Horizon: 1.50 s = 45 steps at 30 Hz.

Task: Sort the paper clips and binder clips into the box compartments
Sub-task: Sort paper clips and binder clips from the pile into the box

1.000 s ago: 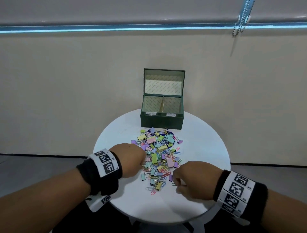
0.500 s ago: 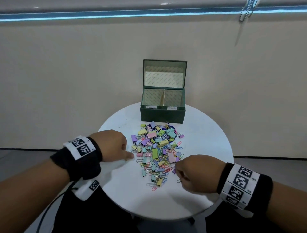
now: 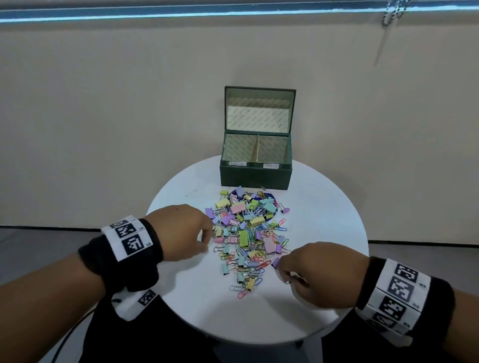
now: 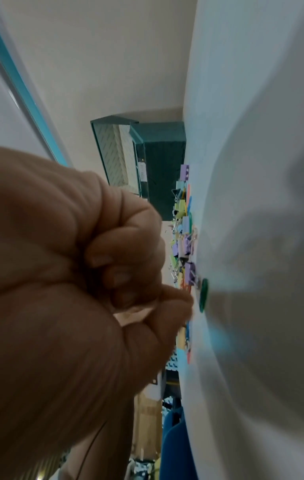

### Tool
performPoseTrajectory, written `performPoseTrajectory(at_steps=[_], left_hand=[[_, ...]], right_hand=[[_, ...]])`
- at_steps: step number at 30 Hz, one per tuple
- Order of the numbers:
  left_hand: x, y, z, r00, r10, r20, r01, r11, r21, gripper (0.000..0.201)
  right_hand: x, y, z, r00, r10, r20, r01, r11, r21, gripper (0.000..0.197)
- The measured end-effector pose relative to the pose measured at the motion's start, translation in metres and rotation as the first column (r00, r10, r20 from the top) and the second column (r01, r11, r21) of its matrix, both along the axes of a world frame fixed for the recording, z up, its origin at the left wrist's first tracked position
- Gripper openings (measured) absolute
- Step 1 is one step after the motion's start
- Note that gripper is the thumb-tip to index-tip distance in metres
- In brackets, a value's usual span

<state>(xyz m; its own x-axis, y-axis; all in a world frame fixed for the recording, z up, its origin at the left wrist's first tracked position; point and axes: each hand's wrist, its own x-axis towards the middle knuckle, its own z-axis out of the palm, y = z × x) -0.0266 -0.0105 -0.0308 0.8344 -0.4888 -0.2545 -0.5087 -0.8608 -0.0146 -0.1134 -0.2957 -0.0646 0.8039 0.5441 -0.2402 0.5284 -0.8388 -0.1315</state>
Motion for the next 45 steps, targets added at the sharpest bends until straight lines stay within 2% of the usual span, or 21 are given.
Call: performPoseTrajectory(at_steps=[4,8,12,14,18,21,25,28,30,32,34,35,38,40,43,45], left_hand=[[-0.009,-0.018,-0.007,0.998,-0.057,-0.033,0.058,0.998,0.027,0.023],[-0.007,-0.026,-0.009,0.997,-0.074,-0.036,0.075,0.997,0.03,0.029],[-0.01,-0.029,-0.008,0.995,-0.097,-0.033,0.098,0.995,0.032,0.024],[-0.01,-0.032,-0.01,0.996,-0.09,-0.03,0.091,0.994,0.058,0.026],[-0.011,-0.037,-0.013,0.994,-0.106,-0.019,0.107,0.99,0.094,0.023],[-0.011,-0.036,-0.016,0.991,-0.136,-0.015,0.137,0.987,0.089,0.021],[-0.01,-0.031,-0.019,0.982,-0.188,-0.032,0.189,0.981,0.035,0.017],[-0.002,-0.023,-0.019,0.974,-0.219,-0.059,0.218,0.976,-0.029,0.015],[0.005,-0.017,-0.015,0.973,-0.212,-0.089,0.205,0.976,-0.076,0.015],[0.014,-0.014,-0.006,0.976,-0.181,-0.124,0.162,0.976,-0.148,0.015],[0.027,-0.015,0.007,0.977,-0.137,-0.166,0.1,0.972,-0.214,0.013],[0.037,-0.018,0.014,0.978,-0.117,-0.171,0.075,0.968,-0.238,0.013],[0.071,-0.039,0.034,0.992,-0.077,-0.096,0.046,0.954,-0.296,0.016],[0.096,-0.063,0.044,0.998,-0.036,-0.051,0.016,0.939,-0.343,0.017],[0.132,-0.103,0.052,0.998,0.017,0.066,0.007,0.936,-0.352,0.018],[0.148,-0.126,0.049,0.995,0.05,0.083,-0.019,0.939,-0.343,0.019]], right_hand=[[0.002,0.0,0.0,0.999,-0.046,-0.01,0.045,0.998,-0.037,0.011],[0.004,0.0,-0.005,0.998,-0.056,-0.022,0.056,0.998,0.003,0.012],[0.005,-0.001,-0.007,0.997,-0.062,-0.048,0.063,0.998,0.027,0.01],[0.01,-0.001,0.002,0.995,-0.057,-0.08,0.064,0.994,0.09,0.008],[0.048,-0.006,0.039,0.98,-0.096,-0.176,0.135,0.965,0.226,0.021],[0.098,-0.009,0.072,0.981,-0.191,-0.039,0.194,0.937,0.291,0.021],[0.161,0.001,0.094,0.929,-0.342,0.14,0.256,0.869,0.423,0.014],[0.187,0.006,0.094,0.901,-0.391,0.188,0.317,0.889,0.33,0.007],[0.192,0.004,0.093,0.893,-0.413,0.179,0.362,0.895,0.262,0.023],[0.184,-0.001,0.089,0.876,-0.422,0.232,0.342,0.885,0.316,0.027],[0.168,-0.009,0.077,0.871,-0.398,0.287,0.258,0.87,0.421,0.016],[0.159,-0.015,0.067,0.885,-0.376,0.274,0.239,0.873,0.426,0.013],[0.135,-0.032,0.033,0.943,-0.316,0.1,0.286,0.928,0.237,0.012],[0.127,-0.037,0.016,0.948,-0.317,0.017,0.312,0.941,0.134,0.017],[0.124,-0.036,0.004,0.945,-0.327,-0.018,0.326,0.938,0.119,0.03],[0.125,-0.033,0.002,0.947,-0.321,0.019,0.318,0.944,0.093,0.032]])
